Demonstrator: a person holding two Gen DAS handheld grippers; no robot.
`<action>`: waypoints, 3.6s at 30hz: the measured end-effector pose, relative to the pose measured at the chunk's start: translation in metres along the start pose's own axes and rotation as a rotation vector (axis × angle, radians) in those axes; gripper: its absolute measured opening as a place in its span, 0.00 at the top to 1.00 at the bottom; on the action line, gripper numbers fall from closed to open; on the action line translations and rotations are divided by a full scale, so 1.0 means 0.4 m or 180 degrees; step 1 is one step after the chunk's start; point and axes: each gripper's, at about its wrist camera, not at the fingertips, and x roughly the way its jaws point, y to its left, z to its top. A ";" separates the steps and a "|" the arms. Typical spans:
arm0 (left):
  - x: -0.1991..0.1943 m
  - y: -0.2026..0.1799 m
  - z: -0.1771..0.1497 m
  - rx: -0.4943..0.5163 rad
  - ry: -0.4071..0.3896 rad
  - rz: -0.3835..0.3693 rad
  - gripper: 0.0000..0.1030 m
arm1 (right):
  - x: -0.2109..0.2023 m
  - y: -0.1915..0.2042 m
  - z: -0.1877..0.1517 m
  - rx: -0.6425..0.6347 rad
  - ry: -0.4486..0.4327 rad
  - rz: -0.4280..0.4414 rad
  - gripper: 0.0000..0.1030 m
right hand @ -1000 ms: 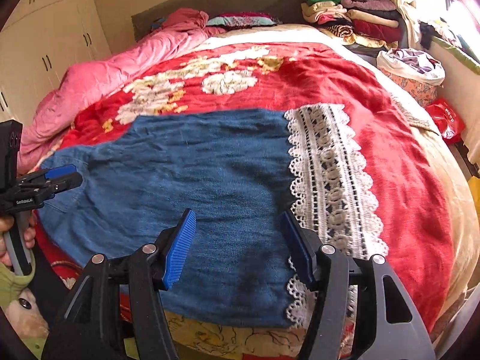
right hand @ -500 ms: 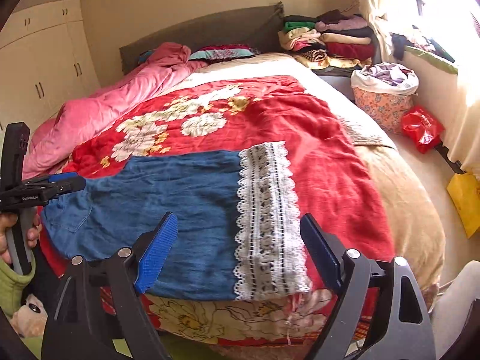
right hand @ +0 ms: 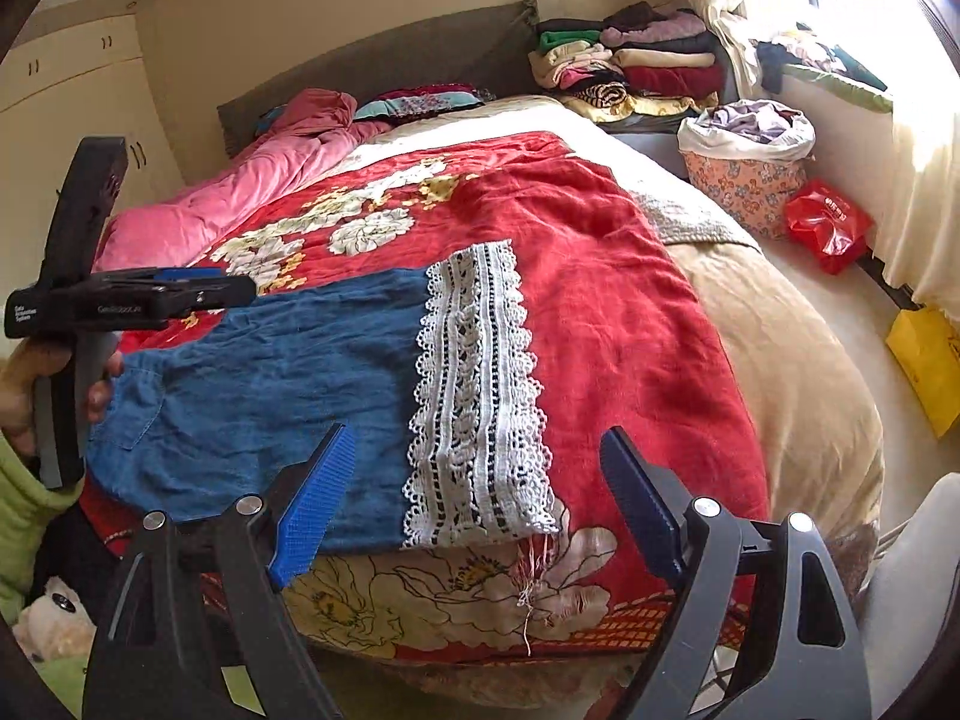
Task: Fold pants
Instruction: 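Grasp the lace-trimmed edge with the left tool while the right tool grasps denim beside it, then lift and fold the held lace edge over the pants with both tools, then release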
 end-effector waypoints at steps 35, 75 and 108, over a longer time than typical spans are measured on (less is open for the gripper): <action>0.335 -0.096 0.119 0.0454 0.0442 -0.0805 0.65 | 0.146 -0.018 -0.030 0.0332 0.0194 0.0388 0.57; -0.050 0.413 -0.114 -0.1407 -0.0495 -0.0818 0.71 | 0.171 0.568 0.012 -0.1471 0.0344 0.1018 0.74; -0.085 0.434 -0.172 -0.1541 -0.0464 -0.0771 0.92 | 0.192 0.693 -0.121 -0.2189 0.0399 0.0966 0.59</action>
